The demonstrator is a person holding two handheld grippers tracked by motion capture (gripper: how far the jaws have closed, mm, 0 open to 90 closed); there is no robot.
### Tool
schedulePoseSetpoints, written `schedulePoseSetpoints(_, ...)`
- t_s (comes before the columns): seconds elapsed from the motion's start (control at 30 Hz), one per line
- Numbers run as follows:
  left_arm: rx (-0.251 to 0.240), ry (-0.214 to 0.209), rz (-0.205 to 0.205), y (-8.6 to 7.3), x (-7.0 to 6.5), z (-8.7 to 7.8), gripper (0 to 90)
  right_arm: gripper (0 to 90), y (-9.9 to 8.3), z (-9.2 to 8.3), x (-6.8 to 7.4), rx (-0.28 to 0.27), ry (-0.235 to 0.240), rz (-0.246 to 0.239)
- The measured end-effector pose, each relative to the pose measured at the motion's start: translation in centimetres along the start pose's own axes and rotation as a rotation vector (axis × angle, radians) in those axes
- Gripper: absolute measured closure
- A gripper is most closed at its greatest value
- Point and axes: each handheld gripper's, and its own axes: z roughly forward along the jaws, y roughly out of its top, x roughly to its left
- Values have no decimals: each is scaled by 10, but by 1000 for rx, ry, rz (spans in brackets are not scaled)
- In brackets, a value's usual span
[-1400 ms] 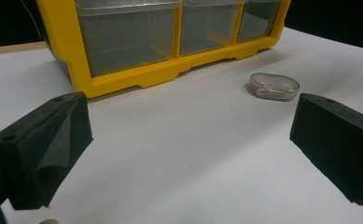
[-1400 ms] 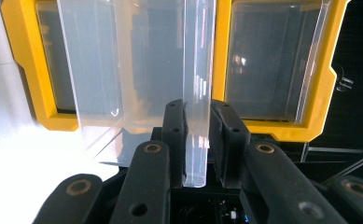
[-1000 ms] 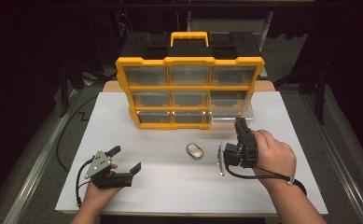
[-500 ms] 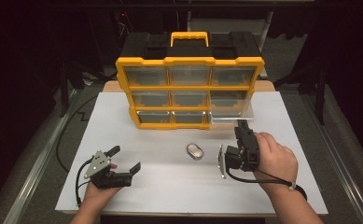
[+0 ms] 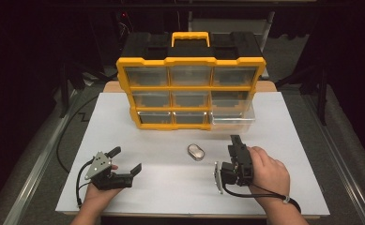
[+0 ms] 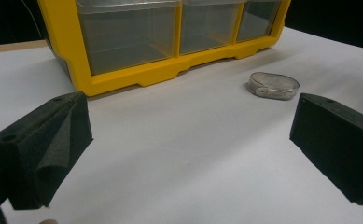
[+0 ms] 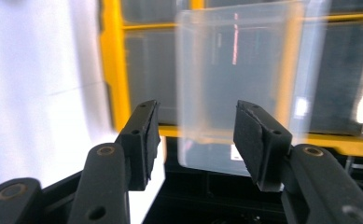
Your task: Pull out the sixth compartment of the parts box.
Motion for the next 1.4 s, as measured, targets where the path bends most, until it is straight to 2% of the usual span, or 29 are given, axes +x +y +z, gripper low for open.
schedulePoseSetpoints(0.1, -11, 1, 0, 1, 0, -1, 2, 497, -1, 3, 15, 0, 14, 0)
schedulePoseSetpoints(0.17, -13, 3, -1, 1, 1, -2, 2, 495, -2, 3, 19, 3, 16, 0)
schedulePoseSetpoints(0.23, -14, 10, -9, 1, 2, -2, 2, 492, -5, 6, 32, 6, 32, -1)
schedulePoseSetpoints(0.27, -13, 11, -6, 1, 2, -2, 2, 492, -5, 6, 32, 6, 32, -1)
schedulePoseSetpoints(0.33, -14, 12, -5, 1, 2, -2, 2, 492, -10, 10, 43, 18, 54, 2)
schedulePoseSetpoints(0.5, -3, 12, 1, 1, 3, -1, 2, 492, -19, 12, 56, 45, 89, 9)
schedulePoseSetpoints(0.57, -1, 14, 1, 1, 3, -2, 2, 486, -29, 15, 61, 56, 100, 10)
schedulePoseSetpoints(0.67, -4, 16, -4, 1, 3, -2, 2, 479, -34, 16, 63, 64, 119, 12)
schedulePoseSetpoints(0.7, -4, 15, -3, 1, 2, -2, 2, 463, -37, 16, 63, 75, 144, 8)
schedulePoseSetpoints(0.77, -3, 14, -1, 1, 2, -2, 2, 455, -39, 17, 64, 80, 151, 8)
schedulePoseSetpoints(0.9, -1, 13, 5, 1, 1, -2, 2, 373, -41, 18, 63, 86, 168, 0)
schedulePoseSetpoints(1.13, 3, 13, 3, 1, 2, -1, 2, 257, -42, 16, 60, 85, 133, 12)
schedulePoseSetpoints(1.17, 4, 14, 3, 1, 2, -1, 2, 202, -42, 16, 59, 84, 128, 5)
schedulePoseSetpoints(1.2, 3, 14, 3, 1, 2, -1, 2, 202, -42, 16, 59, 84, 128, 5)
schedulePoseSetpoints(1.23, -3, 12, 1, 1, 1, -1, 2, 151, -42, 15, 58, 95, 130, 11)
schedulePoseSetpoints(1.27, -3, 12, 1, 1, 1, -1, 2, 151, -42, 15, 58, 95, 130, 11)
schedulePoseSetpoints(1.3, 1, 10, 6, 1, 1, -1, 2, 110, -42, 13, 58, 86, 113, 20)
schedulePoseSetpoints(1.33, 1, 10, 6, 1, 1, -1, 2, 110, -42, 13, 58, 86, 113, 20)
schedulePoseSetpoints(1.37, 4, 7, 11, 1, 0, -1, 2, 54, -41, 12, 57, 84, 113, 12)
schedulePoseSetpoints(1.4, 4, 7, 11, 1, 0, -1, 2, 54, -41, 12, 57, 84, 113, 12)
